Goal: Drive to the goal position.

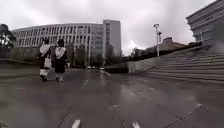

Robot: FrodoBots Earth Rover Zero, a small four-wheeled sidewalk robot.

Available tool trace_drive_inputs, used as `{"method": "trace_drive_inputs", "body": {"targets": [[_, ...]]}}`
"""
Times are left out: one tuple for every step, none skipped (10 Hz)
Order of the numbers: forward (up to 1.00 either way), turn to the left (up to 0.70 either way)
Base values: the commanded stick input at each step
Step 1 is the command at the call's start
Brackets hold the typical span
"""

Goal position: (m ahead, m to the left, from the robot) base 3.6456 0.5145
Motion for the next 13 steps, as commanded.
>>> {"method": "trace_drive_inputs", "body": {"targets": [[1.0,0.0],[1.0,0.0],[1.0,0.0],[1.0,0.0],[1.0,0.0],[1.0,0.0],[1.0,0.0],[1.0,0.0],[1.0,0.0],[1.0,0.0],[1.0,0.0],[1.0,0.0],[1.0,0.0]]}}
